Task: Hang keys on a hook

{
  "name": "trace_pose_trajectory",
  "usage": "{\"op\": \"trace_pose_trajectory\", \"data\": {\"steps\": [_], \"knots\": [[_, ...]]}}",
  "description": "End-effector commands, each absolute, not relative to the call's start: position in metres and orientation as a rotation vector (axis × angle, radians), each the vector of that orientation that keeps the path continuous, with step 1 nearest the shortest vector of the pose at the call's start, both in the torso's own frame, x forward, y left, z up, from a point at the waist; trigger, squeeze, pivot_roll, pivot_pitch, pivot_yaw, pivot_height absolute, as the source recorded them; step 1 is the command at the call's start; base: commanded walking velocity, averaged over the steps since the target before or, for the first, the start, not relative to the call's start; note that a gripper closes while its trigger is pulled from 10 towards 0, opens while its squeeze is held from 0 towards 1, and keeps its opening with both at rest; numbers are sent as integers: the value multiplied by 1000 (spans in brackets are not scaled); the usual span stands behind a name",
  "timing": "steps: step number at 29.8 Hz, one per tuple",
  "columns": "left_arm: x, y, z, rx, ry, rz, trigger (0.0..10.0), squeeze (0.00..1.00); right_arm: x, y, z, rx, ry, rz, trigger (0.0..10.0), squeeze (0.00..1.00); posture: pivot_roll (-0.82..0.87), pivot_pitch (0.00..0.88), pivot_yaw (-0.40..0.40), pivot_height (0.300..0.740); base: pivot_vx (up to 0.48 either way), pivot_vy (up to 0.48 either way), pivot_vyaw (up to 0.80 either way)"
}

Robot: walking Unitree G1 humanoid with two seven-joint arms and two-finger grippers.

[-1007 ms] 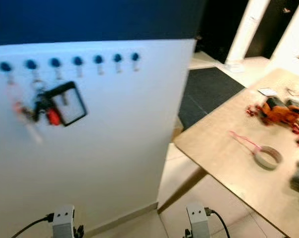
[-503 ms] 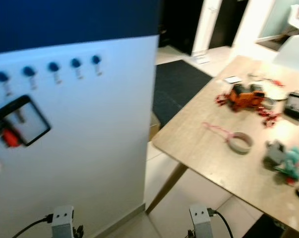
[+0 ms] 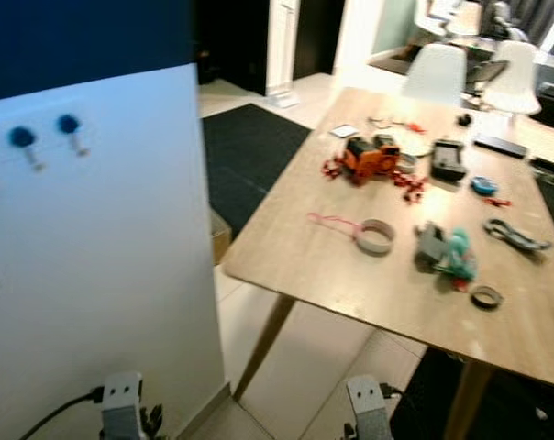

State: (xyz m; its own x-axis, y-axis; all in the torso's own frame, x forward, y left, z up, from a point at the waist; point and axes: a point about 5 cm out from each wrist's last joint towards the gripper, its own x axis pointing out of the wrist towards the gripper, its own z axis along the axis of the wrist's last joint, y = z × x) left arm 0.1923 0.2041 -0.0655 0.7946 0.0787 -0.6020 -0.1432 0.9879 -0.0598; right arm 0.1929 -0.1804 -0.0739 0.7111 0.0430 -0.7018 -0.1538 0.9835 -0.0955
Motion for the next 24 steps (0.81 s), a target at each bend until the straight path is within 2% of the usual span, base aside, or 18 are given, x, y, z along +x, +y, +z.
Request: {"op": "trace_pose_trajectory", "data": {"steps": [1, 24], "knots": [[186, 201, -70, -114, 664, 116, 10000, 0, 191, -177, -75, -142, 771, 118, 10000, 0, 52, 26, -51, 740, 0, 0, -800], [185, 205, -69, -121, 649, 139, 10000, 0, 192, -184, -74, -159, 785, 130, 10000, 0, 60, 23, -57, 740, 0, 0, -800]]}}
